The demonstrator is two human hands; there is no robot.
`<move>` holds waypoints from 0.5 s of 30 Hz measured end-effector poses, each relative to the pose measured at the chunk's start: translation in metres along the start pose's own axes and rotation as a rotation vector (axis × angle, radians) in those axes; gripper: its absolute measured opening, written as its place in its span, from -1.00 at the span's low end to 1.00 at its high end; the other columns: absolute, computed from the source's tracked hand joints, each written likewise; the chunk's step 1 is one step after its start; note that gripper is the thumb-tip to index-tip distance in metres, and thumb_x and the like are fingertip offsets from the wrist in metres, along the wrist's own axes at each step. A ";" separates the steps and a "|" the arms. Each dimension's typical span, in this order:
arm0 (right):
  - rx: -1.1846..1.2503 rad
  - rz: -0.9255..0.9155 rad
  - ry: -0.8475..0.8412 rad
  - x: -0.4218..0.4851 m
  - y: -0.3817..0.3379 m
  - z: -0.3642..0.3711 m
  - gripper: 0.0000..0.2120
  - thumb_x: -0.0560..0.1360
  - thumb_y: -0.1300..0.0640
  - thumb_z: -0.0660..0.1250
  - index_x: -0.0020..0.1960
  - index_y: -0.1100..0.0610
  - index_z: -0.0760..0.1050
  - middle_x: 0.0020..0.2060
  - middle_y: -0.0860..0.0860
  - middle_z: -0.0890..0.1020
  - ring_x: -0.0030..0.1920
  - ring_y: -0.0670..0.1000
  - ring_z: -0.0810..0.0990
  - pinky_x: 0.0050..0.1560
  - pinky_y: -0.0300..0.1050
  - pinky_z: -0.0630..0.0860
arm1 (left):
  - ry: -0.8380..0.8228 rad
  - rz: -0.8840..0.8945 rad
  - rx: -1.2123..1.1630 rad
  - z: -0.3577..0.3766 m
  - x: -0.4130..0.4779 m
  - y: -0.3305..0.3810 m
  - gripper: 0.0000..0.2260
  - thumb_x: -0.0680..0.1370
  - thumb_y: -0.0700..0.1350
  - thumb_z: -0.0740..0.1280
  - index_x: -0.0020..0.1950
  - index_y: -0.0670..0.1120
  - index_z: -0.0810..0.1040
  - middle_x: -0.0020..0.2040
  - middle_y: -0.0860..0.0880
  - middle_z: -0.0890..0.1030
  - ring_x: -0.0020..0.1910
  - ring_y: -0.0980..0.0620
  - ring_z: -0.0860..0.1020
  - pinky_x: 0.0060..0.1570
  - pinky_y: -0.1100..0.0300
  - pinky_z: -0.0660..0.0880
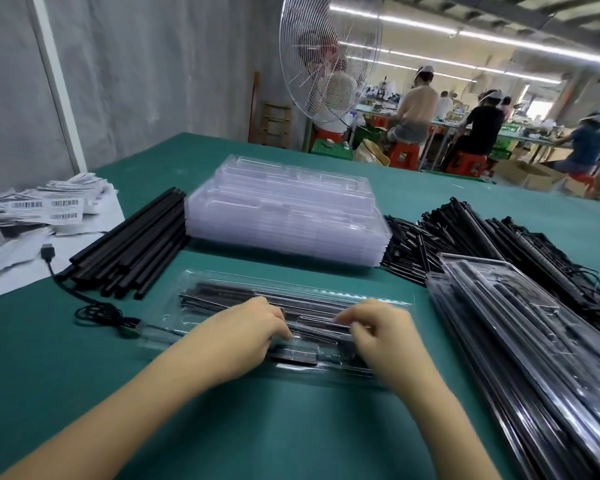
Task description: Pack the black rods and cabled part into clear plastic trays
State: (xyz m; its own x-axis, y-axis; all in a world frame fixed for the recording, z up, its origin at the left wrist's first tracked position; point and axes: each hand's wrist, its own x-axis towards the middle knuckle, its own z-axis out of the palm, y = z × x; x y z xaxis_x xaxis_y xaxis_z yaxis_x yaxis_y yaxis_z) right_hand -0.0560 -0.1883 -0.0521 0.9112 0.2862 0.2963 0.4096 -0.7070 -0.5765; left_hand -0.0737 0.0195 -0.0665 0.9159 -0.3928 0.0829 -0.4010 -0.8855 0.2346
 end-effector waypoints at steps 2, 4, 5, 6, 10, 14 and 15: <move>-0.082 -0.149 -0.141 -0.001 -0.006 0.017 -0.70 0.47 0.32 0.21 0.02 0.10 0.66 -0.09 -0.07 0.61 -0.04 -0.10 0.45 -0.01 -0.50 0.27 | -0.001 -0.021 0.027 -0.001 0.000 0.000 -0.53 0.53 -0.28 0.12 0.30 0.13 0.52 0.25 0.22 0.49 0.22 0.17 0.36 0.18 0.27 0.32; -0.126 -0.202 -0.223 -0.001 -0.009 0.029 -0.70 0.51 0.27 0.19 0.11 0.09 0.63 0.01 -0.03 0.60 0.08 -0.05 0.43 0.09 -0.39 0.27 | 0.001 -0.019 0.056 0.000 -0.002 0.000 -0.54 0.54 -0.25 0.12 0.31 0.17 0.50 0.27 0.25 0.47 0.23 0.17 0.35 0.17 0.26 0.32; -0.139 -0.201 -0.233 -0.001 -0.009 0.033 -0.70 0.53 0.25 0.18 0.13 0.10 0.62 0.02 -0.01 0.58 0.11 -0.03 0.42 0.12 -0.34 0.29 | 0.005 -0.014 0.062 0.001 -0.002 0.000 -0.55 0.55 -0.24 0.11 0.31 0.17 0.50 0.27 0.25 0.47 0.22 0.17 0.35 0.15 0.27 0.30; -0.154 -0.196 -0.232 -0.001 -0.009 0.034 -0.71 0.54 0.24 0.17 0.14 0.11 0.62 0.02 0.00 0.57 0.12 -0.02 0.41 0.13 -0.31 0.30 | 0.012 -0.011 0.065 0.002 -0.002 0.001 -0.57 0.55 -0.23 0.10 0.29 0.16 0.50 0.26 0.24 0.48 0.21 0.16 0.35 0.12 0.28 0.29; -0.179 -0.148 -0.227 0.000 -0.012 0.039 -0.68 0.54 0.26 0.14 0.14 0.11 0.61 0.05 0.01 0.55 0.14 -0.01 0.40 0.11 -0.30 0.27 | 0.052 -0.009 0.118 0.009 -0.004 0.002 -0.62 0.57 -0.19 0.09 0.27 0.16 0.49 0.26 0.23 0.46 0.22 0.13 0.35 0.09 0.21 0.29; -0.201 -0.069 -0.226 0.002 -0.018 0.042 -0.67 0.53 0.27 0.12 0.09 0.12 0.62 0.04 0.00 0.54 0.15 -0.01 0.41 0.14 -0.19 0.35 | 0.076 -0.021 0.147 0.015 -0.005 0.004 -0.58 0.56 -0.19 0.08 0.34 0.15 0.43 0.28 0.23 0.43 0.23 0.15 0.31 -0.04 0.25 0.12; -0.207 -0.061 -0.229 0.002 -0.019 0.042 -0.67 0.52 0.27 0.12 0.08 0.12 0.63 0.03 0.00 0.54 0.15 -0.01 0.41 0.14 -0.16 0.37 | 0.082 -0.021 0.150 0.016 -0.005 0.004 -0.58 0.56 -0.20 0.08 0.34 0.15 0.42 0.28 0.23 0.43 0.23 0.16 0.30 -0.06 0.25 0.09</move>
State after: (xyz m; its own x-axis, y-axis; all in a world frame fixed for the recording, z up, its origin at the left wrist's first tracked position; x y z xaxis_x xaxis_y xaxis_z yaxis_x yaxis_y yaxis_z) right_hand -0.0597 -0.1469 -0.0729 0.8810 0.4541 0.1330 0.4679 -0.7939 -0.3883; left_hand -0.0805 0.0141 -0.0811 0.9203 -0.3574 0.1593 -0.3741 -0.9229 0.0908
